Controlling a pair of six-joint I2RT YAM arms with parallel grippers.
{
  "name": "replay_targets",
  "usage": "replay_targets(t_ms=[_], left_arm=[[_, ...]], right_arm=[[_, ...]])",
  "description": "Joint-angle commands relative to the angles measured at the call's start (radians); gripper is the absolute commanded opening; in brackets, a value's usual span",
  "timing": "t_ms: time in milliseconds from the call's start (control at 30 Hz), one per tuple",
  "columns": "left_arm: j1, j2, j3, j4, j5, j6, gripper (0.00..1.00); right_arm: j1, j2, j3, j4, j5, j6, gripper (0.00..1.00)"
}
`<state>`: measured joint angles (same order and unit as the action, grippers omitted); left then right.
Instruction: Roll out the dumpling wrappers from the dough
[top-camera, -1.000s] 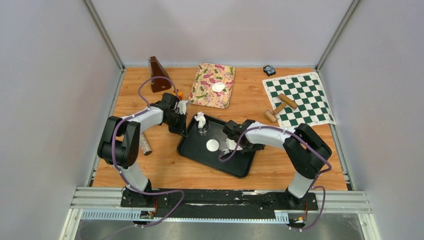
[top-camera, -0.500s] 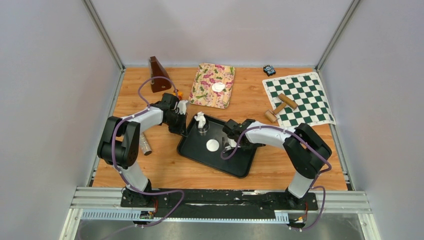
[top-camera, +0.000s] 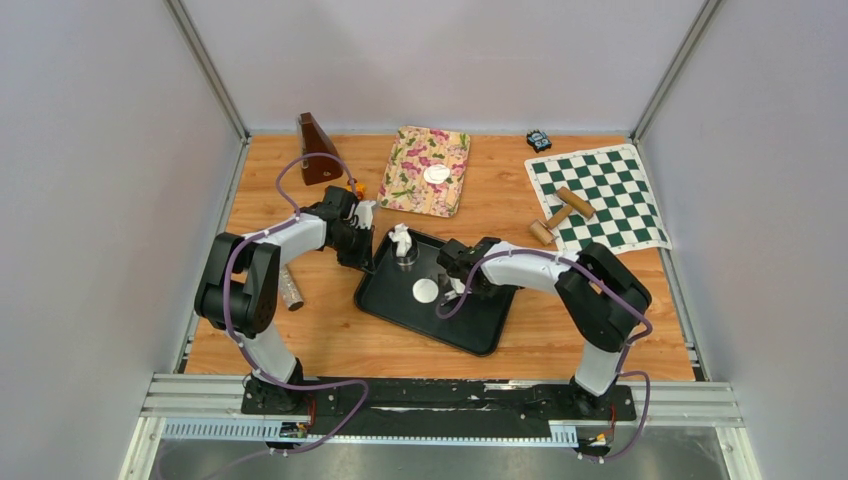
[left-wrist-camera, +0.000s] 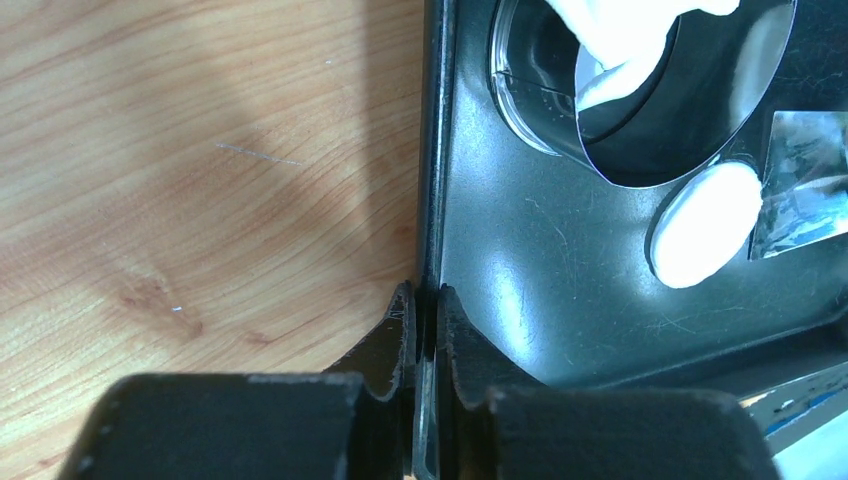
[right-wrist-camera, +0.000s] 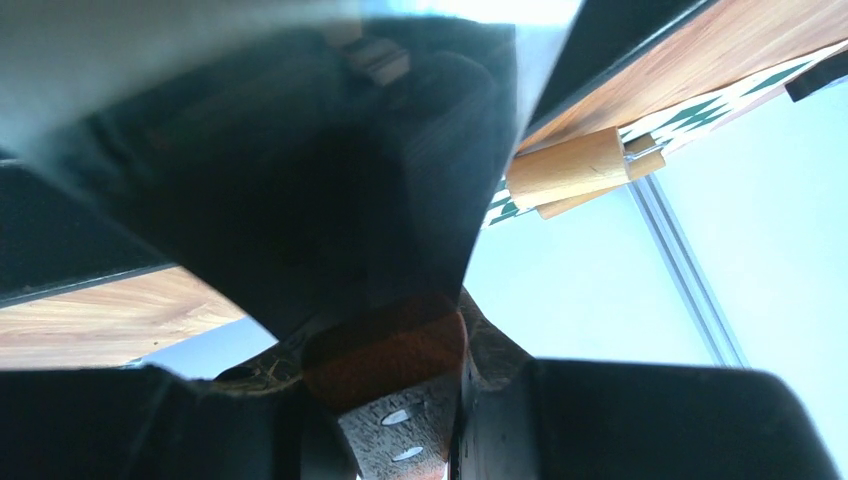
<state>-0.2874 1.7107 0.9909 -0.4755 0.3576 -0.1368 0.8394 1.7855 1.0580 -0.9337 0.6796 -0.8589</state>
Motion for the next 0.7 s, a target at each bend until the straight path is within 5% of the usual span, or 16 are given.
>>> replay_targets(t_ms=[0,100,167,233,433,667], left_arm=[[-0.004,-0.046,-0.001,0.032,-0.003,-0.026,0.26],[-0.004,-0.063,-0.001,0.026,-0.001,-0.017,0.70],[-0.003,-0.082,-0.003,0.018,0.006,-0.007,0.89],[-0.003,-0.105,-0.002,0.007,0.012,0.005,0.98],[0.017,-0.202,0.023,-0.060,0.052,0.055,1.00],[0.051,-0.279,0.263,-0.081,0.301,0.070,1.00]], right_arm=[[0.006,0.006,0.048,-0.022,0.022,0.013,0.00],[0.000,-0.037,0.042,-0.041,-0.001,0.025,0.00],[-0.006,-0.080,0.034,-0.057,-0.019,0.027,0.00],[-0.012,-0.122,0.026,-0.073,-0.041,0.027,0.00],[-0.052,-0.243,0.067,-0.093,-0.111,0.035,0.00],[-0.062,-0.382,0.156,0.164,-0.190,0.020,0.00]])
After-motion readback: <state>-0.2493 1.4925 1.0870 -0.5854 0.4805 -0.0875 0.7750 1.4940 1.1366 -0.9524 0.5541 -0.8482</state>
